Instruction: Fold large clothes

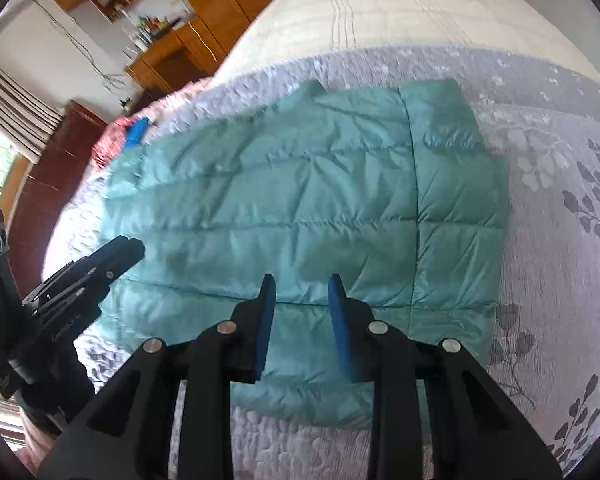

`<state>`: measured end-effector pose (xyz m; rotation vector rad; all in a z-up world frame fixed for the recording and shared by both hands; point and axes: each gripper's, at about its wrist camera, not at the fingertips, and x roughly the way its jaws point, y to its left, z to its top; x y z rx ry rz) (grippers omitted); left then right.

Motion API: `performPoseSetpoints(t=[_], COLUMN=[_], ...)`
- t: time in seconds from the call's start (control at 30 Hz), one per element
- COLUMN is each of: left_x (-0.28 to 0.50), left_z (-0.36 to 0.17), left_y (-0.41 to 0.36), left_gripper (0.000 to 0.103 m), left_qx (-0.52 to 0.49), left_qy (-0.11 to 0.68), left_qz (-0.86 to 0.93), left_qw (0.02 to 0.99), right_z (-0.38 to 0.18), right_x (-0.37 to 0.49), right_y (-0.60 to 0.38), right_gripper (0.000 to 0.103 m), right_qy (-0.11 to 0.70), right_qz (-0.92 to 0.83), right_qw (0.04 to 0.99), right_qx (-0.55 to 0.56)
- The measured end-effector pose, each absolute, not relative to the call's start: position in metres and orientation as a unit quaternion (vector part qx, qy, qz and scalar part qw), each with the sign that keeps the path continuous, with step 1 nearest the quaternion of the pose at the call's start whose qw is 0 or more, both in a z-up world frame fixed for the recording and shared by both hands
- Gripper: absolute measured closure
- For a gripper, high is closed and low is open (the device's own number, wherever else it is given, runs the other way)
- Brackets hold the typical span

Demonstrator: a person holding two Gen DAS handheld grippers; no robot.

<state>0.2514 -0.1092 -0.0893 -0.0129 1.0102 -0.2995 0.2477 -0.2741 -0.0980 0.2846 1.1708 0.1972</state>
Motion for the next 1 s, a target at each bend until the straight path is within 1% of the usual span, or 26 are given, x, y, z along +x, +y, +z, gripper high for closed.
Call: performPoseSetpoints(t=[0.07, 0.23, 0.57, 0.77, 1.0], left_x=[0.257, 0.255, 0.255, 0.255, 0.262], left_z=[-0.107, -0.125, -0.151, -0.160, -0.169], left_y=[-0.108, -0.108, -0.105, -0.099, -0.074], left_gripper=[0.069, 0.069, 0.070, 0.071, 0.072], left_qx=[-0.008, -0.005, 0.000, -0.009, -0.023], left_qy=[0.499, 0.507, 0.511, 0.514, 0.518], left_qz=[-0.139, -0.140, -0.134, -0.136, -0.143], left_qw=[0.855, 0.851, 0.849, 0.847, 0.843], right_z=[-0.110, -0.131, -0.157, -0.166, -0.168], right_x=[0.248, 0.253, 0.258, 0.257, 0.260], right_y=[-0.273, -0.270, -0.259, -0.262, -0.269], right_gripper=[0.075, 0.080, 0.081, 0.081, 0.082], right_qy=[0.560, 0.570, 0.579, 0.577, 0.581], right_qz=[0.086, 0.081, 0.066, 0.070, 0.073], right_qw=[0.813, 0.808, 0.807, 0.808, 0.804], right_qx=[0.131, 0.127, 0.097, 0.102, 0.103])
